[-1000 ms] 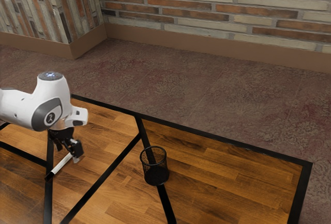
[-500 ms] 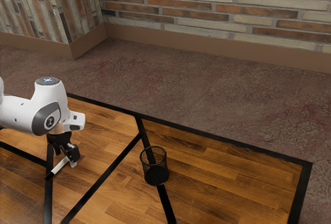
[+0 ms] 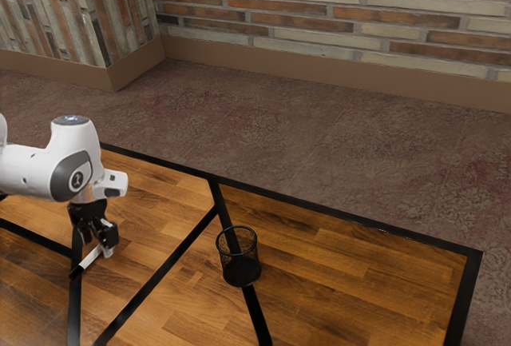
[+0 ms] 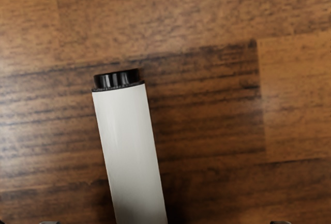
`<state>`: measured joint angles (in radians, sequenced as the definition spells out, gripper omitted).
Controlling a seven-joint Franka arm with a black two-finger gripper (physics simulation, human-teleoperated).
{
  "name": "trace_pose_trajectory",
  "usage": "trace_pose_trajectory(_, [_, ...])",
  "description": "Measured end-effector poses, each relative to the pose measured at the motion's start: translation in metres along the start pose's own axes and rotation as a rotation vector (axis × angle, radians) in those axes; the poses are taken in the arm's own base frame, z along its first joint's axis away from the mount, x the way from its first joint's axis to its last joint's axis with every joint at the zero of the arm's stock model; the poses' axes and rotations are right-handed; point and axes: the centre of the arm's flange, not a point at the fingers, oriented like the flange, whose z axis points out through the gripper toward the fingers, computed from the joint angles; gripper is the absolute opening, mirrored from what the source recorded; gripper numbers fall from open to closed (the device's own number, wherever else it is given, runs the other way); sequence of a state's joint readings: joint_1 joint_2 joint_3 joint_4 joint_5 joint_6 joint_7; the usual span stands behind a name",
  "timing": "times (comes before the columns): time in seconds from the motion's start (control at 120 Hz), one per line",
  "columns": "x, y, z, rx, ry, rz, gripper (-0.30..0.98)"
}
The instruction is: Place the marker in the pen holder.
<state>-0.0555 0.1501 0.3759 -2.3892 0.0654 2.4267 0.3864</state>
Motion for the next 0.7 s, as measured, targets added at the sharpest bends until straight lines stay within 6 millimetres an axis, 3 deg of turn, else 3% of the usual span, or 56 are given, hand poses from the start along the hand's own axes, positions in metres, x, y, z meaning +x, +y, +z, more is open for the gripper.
trace_pose_trajectory(0.7, [0.0071,-0.0016,0.0038,0.0,-0.02,0.022,0.1])
